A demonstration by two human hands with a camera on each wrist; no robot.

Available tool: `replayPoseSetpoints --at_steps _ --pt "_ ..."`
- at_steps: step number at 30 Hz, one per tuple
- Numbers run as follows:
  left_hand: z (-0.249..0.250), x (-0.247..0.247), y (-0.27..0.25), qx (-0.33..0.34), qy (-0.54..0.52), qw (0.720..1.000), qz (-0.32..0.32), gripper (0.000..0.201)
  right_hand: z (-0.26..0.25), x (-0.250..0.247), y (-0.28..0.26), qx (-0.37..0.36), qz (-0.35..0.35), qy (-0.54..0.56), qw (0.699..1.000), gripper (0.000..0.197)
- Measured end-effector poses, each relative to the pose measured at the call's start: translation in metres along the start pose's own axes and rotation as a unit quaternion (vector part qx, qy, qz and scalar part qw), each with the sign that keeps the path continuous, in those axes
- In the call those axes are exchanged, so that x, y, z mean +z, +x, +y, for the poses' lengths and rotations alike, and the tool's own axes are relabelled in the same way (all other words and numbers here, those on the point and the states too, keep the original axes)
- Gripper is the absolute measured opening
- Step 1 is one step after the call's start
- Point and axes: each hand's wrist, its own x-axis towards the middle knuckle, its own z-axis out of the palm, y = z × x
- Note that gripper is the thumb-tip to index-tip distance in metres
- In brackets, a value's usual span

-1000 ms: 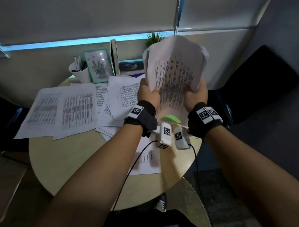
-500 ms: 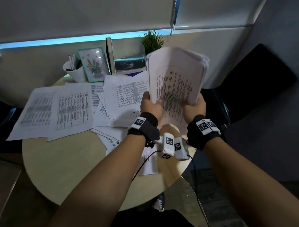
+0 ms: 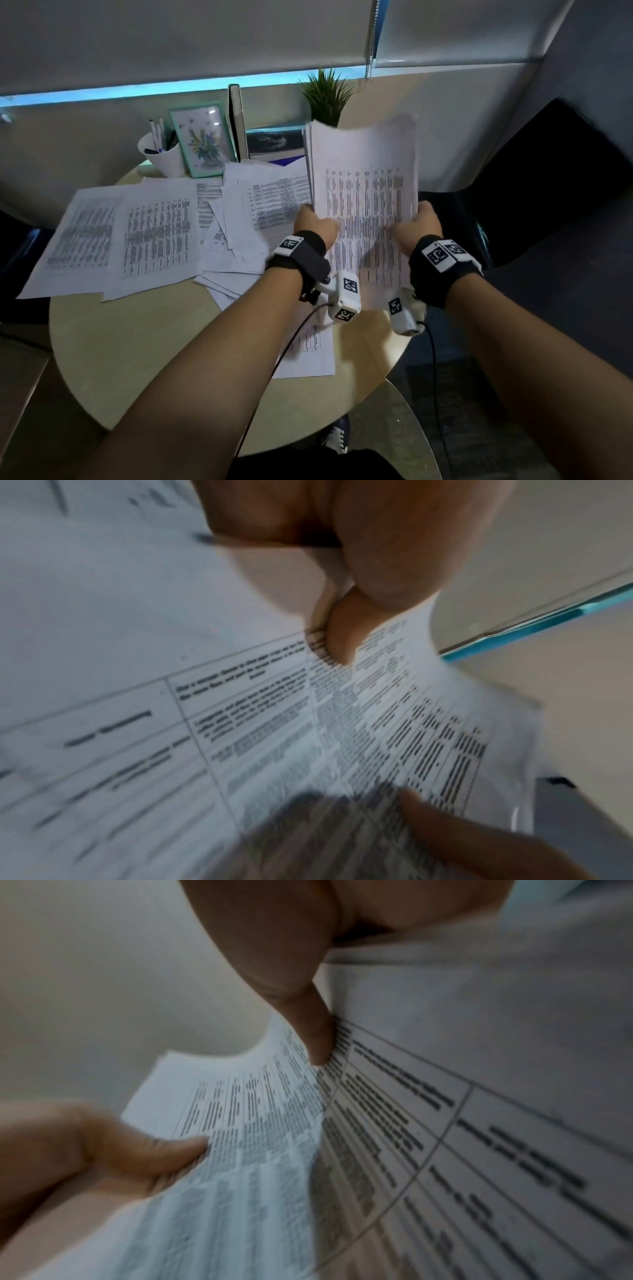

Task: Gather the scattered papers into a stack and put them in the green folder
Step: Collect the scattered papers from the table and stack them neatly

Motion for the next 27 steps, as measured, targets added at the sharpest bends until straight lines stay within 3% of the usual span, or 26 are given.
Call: replayPoseSetpoints --at_steps 9,14,20,27 --pt "-0.087 0.016 -0.002 -0.103 0.092 0.989 -0.051 0.068 0.059 0.005 -0.017 0.097 -0.08 -0.134 0.983 0.052" --pt "-0.12 0.02 -0.003 -0.127 0.175 0.974 -0.07 0.084 0.09 0.016 -0.027 0.121 -0.086 -0.182 0.972 0.043" --pt "-0.121 0.008 -0.016 -0.137 0.248 0.954 -0.097 0.042 0.106 0.022 -0.029 0.111 -0.072 -0.219 0.967 0.03" --pt "-0.129 0.001 -0.008 -0.094 0.314 0.938 -0.113 0.028 0.111 0.022 -0.024 0.107 -0.065 -0.245 0.962 0.031"
